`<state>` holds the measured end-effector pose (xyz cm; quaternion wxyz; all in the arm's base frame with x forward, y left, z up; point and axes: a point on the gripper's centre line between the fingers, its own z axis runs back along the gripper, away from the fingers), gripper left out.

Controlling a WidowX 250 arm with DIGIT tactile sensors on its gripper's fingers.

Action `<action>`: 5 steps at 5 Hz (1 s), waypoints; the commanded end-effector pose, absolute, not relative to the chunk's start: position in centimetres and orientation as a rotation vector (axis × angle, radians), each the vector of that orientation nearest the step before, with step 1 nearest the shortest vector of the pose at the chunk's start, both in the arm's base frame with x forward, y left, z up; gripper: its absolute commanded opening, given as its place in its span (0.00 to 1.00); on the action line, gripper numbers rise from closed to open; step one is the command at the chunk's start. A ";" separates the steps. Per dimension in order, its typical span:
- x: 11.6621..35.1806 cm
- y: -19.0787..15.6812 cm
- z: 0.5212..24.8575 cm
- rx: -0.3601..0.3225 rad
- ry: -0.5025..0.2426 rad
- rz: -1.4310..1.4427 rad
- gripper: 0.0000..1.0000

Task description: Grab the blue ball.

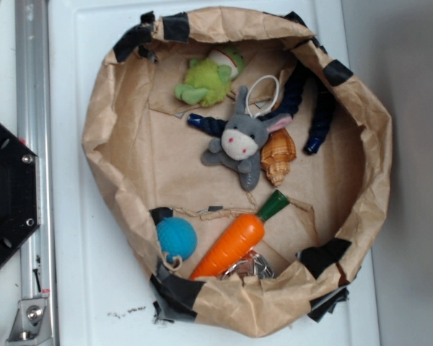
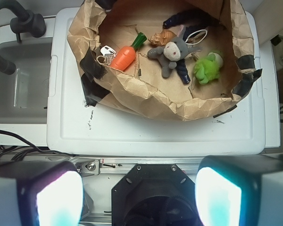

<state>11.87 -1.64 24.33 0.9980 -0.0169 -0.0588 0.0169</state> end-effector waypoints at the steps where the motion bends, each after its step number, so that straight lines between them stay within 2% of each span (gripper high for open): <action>1: 11.9 -1.6 24.3 -0.034 -0.118 0.034 1.00; 2: 16.9 0.8 21.4 -0.063 -0.085 0.162 1.00; 3: 21.4 1.4 19.0 -0.168 -0.073 0.335 1.00; 4: 24.3 1.1 14.6 -0.267 0.029 0.556 1.00; 5: 23.7 -1.6 10.4 -0.280 0.233 0.602 1.00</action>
